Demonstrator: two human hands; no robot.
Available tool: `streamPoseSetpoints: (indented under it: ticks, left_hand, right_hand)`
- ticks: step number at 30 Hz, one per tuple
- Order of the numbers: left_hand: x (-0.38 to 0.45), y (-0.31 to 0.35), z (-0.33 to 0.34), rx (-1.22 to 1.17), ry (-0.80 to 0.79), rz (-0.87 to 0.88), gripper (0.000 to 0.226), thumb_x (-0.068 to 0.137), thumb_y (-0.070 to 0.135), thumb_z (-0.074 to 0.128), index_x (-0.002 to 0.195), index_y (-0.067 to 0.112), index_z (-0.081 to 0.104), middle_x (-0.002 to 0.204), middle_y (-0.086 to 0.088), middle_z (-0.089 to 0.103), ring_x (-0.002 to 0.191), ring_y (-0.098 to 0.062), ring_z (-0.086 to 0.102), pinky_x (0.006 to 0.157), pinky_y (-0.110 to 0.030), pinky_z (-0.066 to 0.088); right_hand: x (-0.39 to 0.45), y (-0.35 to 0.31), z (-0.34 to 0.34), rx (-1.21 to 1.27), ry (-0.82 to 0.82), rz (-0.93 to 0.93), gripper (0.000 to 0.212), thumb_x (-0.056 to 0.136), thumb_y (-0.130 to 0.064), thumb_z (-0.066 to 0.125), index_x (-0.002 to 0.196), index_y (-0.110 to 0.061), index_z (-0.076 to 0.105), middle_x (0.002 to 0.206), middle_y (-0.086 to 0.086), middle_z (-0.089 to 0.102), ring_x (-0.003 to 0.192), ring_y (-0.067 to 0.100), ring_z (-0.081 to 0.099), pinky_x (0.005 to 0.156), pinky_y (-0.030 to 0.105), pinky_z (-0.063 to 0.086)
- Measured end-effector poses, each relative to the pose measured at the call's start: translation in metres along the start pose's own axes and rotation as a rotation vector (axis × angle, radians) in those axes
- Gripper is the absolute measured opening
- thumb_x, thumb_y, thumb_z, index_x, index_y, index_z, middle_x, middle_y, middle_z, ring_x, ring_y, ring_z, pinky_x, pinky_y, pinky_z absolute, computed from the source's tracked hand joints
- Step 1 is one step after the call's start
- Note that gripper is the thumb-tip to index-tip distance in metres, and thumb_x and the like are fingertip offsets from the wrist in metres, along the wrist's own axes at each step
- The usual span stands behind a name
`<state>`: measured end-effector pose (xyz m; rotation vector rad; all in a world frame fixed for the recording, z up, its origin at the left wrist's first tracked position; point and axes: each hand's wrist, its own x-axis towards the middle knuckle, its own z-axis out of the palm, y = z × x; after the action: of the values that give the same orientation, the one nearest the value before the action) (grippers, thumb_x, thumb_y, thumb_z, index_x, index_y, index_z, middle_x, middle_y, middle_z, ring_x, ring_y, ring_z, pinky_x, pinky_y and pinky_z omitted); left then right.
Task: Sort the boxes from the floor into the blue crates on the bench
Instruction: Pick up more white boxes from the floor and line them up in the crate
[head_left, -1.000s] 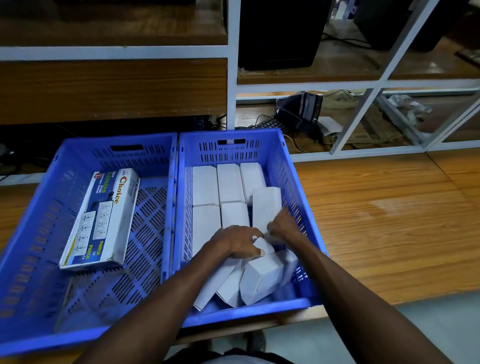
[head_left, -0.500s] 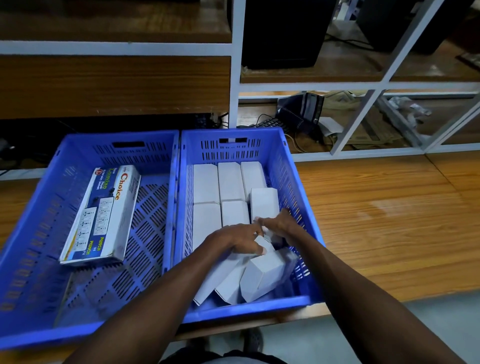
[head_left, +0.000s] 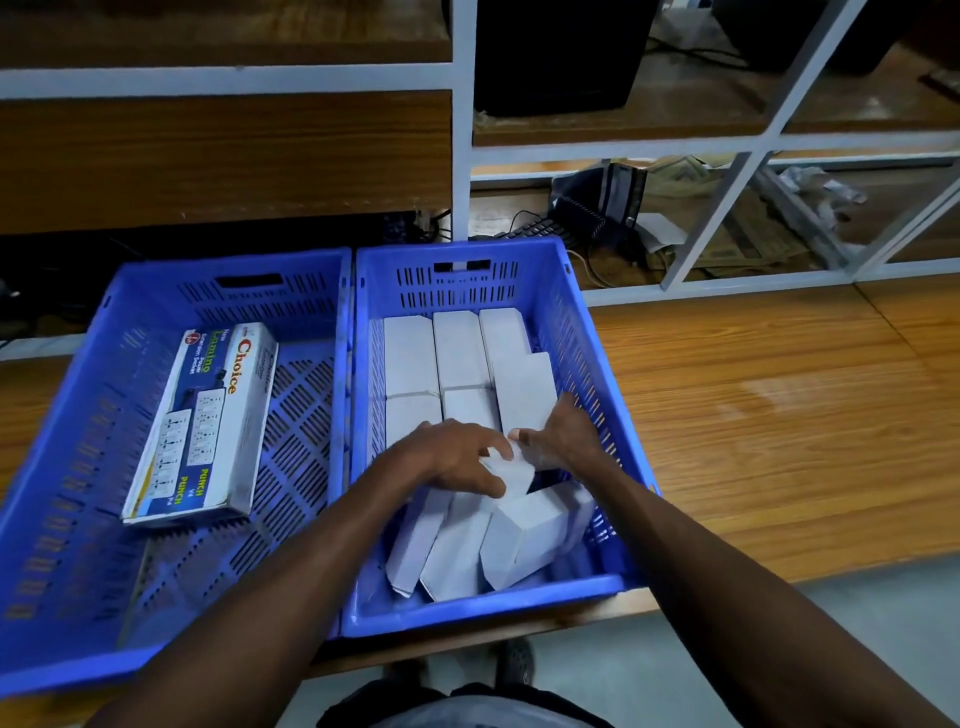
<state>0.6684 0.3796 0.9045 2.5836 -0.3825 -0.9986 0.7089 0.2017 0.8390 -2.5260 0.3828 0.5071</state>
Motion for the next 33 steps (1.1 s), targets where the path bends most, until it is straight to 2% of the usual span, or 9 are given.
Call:
streamPoseSetpoints:
  ticks: [4, 8, 11, 16, 20, 23, 27, 29, 33]
  left_hand:
    - [-0.018, -0.018, -0.006, -0.061, -0.074, -0.017, 0.068, 0.081, 0.036, 0.077, 0.136, 0.057, 0.043, 0.137, 0.009, 0.058, 0.108, -0.02, 0.059, 0.098, -0.043, 0.053]
    - [-0.034, -0.034, 0.005, 0.209, -0.128, -0.058, 0.095, 0.074, 0.055, 0.071, 0.14, 0.077, 0.007, 0.155, 0.007, 0.042, 0.133, -0.031, 0.041, 0.111, -0.052, 0.036]
    - [-0.049, -0.026, 0.006, 0.165, -0.114, 0.003, 0.078, 0.078, 0.083, 0.056, 0.147, 0.061, 0.028, 0.154, 0.015, 0.045, 0.138, -0.021, 0.037, 0.113, -0.047, 0.025]
    - [-0.043, 0.003, 0.011, 0.17, 0.087, 0.024, 0.078, 0.077, 0.094, 0.039, 0.119, 0.032, 0.062, 0.12, 0.009, 0.065, 0.111, -0.017, 0.057, 0.107, -0.042, 0.032]
    - [-0.034, 0.032, 0.033, 0.304, 0.147, 0.095, 0.09, 0.071, 0.098, 0.039, 0.122, 0.027, 0.061, 0.119, 0.002, 0.069, 0.113, -0.02, 0.061, 0.116, -0.051, 0.023]
    - [-0.03, 0.043, 0.049, 0.507, 0.119, 0.109, 0.083, 0.081, 0.085, 0.05, 0.133, 0.021, 0.059, 0.133, -0.006, 0.058, 0.128, -0.027, 0.049, 0.12, -0.062, 0.009]
    - [-0.033, 0.04, 0.055, 0.508, 0.132, 0.123, 0.08, 0.081, 0.07, 0.066, 0.144, 0.024, 0.048, 0.148, -0.004, 0.044, 0.14, -0.031, 0.034, 0.119, -0.064, 0.009]
    - [-0.039, 0.036, 0.057, 0.453, 0.123, 0.151, 0.078, 0.081, 0.067, 0.068, 0.146, 0.03, 0.045, 0.15, -0.001, 0.041, 0.142, -0.03, 0.029, 0.12, -0.06, 0.011]
    - [-0.042, 0.024, 0.055, 0.414, 0.123, 0.254, 0.073, 0.083, 0.067, 0.066, 0.147, 0.038, 0.047, 0.149, 0.008, 0.043, 0.136, -0.025, 0.031, 0.116, -0.046, 0.021]
  right_hand:
    - [0.0, 0.006, -0.002, 0.002, -0.011, -0.024, 0.093, 0.078, -0.049, 0.085, 0.141, -0.004, 0.034, 0.141, 0.019, 0.055, 0.129, 0.038, 0.056, 0.104, 0.043, 0.049]
    - [-0.004, 0.009, -0.002, -0.026, -0.005, -0.027, 0.093, 0.081, -0.051, 0.082, 0.143, -0.002, 0.033, 0.142, 0.021, 0.053, 0.131, 0.038, 0.054, 0.104, 0.043, 0.049]
    - [-0.006, 0.011, -0.002, -0.029, 0.001, -0.04, 0.088, 0.083, -0.05, 0.08, 0.141, -0.002, 0.034, 0.141, 0.021, 0.054, 0.13, 0.038, 0.055, 0.101, 0.041, 0.048]
    - [-0.011, 0.011, -0.002, -0.063, 0.005, -0.051, 0.091, 0.084, -0.052, 0.078, 0.144, -0.004, 0.03, 0.142, 0.021, 0.053, 0.13, 0.038, 0.055, 0.101, 0.041, 0.049]
    - [-0.011, 0.012, -0.003, -0.069, -0.002, -0.056, 0.093, 0.084, -0.051, 0.079, 0.145, -0.003, 0.028, 0.143, 0.022, 0.052, 0.13, 0.039, 0.055, 0.101, 0.042, 0.048]
    - [-0.011, 0.011, -0.003, -0.083, 0.0, -0.041, 0.095, 0.084, -0.053, 0.078, 0.146, -0.003, 0.027, 0.144, 0.022, 0.051, 0.131, 0.039, 0.054, 0.102, 0.043, 0.048]
    - [-0.01, 0.012, -0.001, -0.14, -0.03, 0.005, 0.101, 0.083, -0.056, 0.077, 0.148, 0.003, 0.027, 0.147, 0.022, 0.049, 0.133, 0.038, 0.053, 0.105, 0.043, 0.049]
    - [-0.009, 0.014, 0.001, -0.163, -0.061, 0.028, 0.095, 0.082, -0.057, 0.078, 0.143, 0.004, 0.038, 0.141, 0.02, 0.056, 0.127, 0.035, 0.059, 0.099, 0.039, 0.052]
    - [-0.004, 0.021, 0.005, -0.173, -0.194, 0.056, 0.059, 0.08, -0.057, 0.08, 0.102, -0.006, 0.059, 0.107, 0.01, 0.066, 0.09, 0.024, 0.065, 0.06, 0.027, 0.047]
